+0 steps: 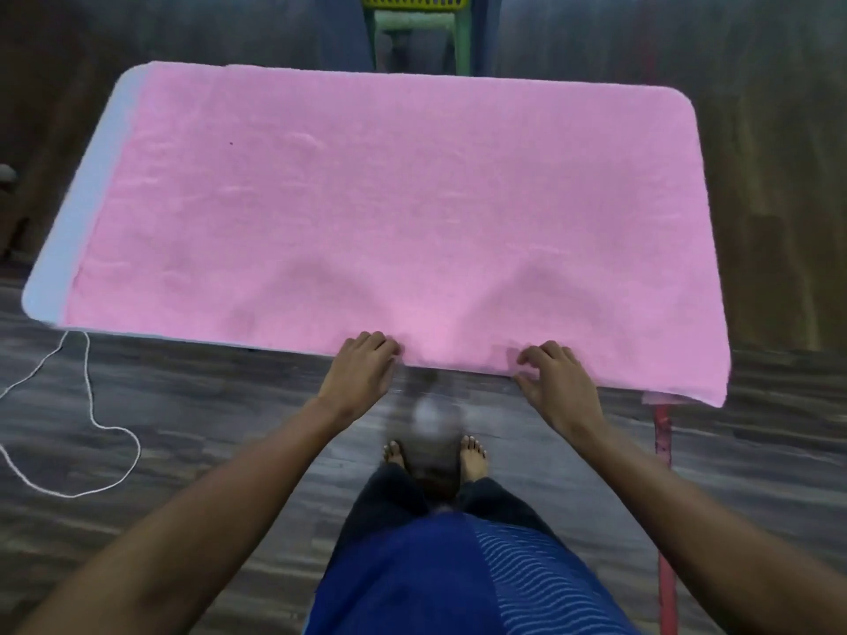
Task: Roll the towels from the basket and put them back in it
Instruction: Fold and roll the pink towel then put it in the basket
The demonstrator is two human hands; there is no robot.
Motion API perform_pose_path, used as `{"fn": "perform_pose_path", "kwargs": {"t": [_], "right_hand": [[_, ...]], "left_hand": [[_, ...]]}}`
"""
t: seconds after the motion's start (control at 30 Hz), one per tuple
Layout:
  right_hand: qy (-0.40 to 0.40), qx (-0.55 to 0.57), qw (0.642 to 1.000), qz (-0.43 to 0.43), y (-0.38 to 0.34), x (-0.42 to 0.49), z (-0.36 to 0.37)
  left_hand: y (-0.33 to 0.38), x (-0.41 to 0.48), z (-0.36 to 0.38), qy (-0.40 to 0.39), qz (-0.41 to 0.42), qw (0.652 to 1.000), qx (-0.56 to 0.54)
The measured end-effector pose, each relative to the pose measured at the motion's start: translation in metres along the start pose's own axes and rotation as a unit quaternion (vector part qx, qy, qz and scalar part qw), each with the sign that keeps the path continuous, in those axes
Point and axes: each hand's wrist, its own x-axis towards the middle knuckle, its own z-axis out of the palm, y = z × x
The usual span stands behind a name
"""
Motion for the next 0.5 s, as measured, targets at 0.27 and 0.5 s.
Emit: {"fn": "perform_pose_path", "kwargs": {"t": [0.27, 0.5], "right_hand": [[-0.056, 0.07, 0.993, -0.074, -0.174, 0.078, 0.05], [-0.082, 0.038, 0.995, -0.036, -0.318, 0.132, 0.115]], "left_hand": [[-0.136, -0.036, -0.062, 0.062, -0.123, 0.99, 0.026], [-0.29, -0.056, -0.119, -0.009, -0.124, 0.991, 0.055]]}}
